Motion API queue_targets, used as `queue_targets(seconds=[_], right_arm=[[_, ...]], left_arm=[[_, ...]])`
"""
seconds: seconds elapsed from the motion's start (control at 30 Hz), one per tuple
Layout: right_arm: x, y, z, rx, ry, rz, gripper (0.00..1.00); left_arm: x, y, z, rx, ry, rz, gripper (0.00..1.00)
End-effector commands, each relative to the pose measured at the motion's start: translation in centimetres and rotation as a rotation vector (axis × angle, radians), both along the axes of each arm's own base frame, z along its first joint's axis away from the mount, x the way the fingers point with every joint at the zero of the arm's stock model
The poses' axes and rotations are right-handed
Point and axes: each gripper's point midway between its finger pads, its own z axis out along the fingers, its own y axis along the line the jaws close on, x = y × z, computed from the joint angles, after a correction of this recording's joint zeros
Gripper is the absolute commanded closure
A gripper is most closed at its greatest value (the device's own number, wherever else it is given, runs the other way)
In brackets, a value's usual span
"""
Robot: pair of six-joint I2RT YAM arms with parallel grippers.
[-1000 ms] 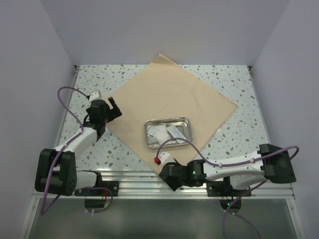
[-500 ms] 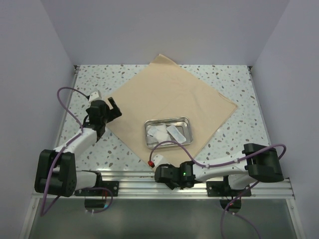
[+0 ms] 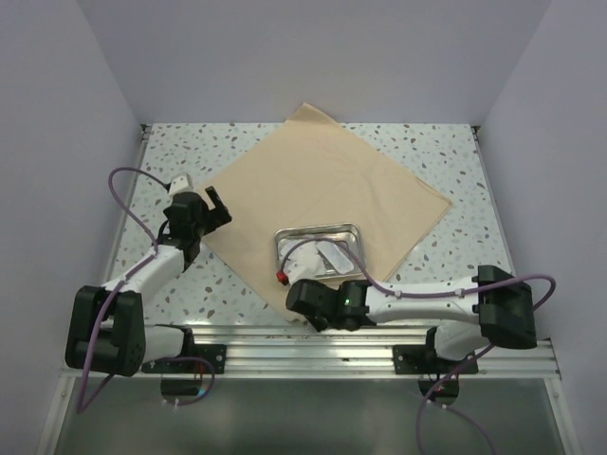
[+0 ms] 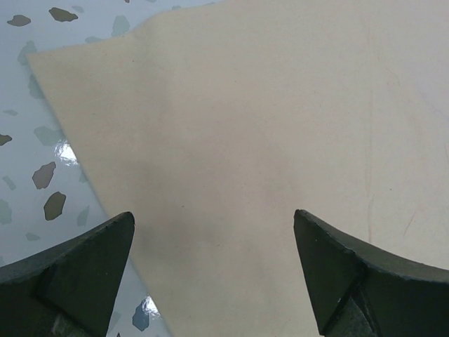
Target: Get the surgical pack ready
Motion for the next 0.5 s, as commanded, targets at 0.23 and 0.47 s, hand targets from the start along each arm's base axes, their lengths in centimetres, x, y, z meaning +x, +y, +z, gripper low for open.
queue_targets(seconds=[0.23, 0.47], right_arm=[[12.9, 1.5, 7.9, 0.134, -0.091, -0.148, 1.00], [17.2, 1.7, 8.6, 0.108, -0.061, -0.210, 1.00]], left_arm=[[0.6, -0.3, 1.7, -0.015, -0.098, -0.029, 0.00], [0.8, -2.3, 2.1, -0.038, -0.148, -0.128, 0.00]])
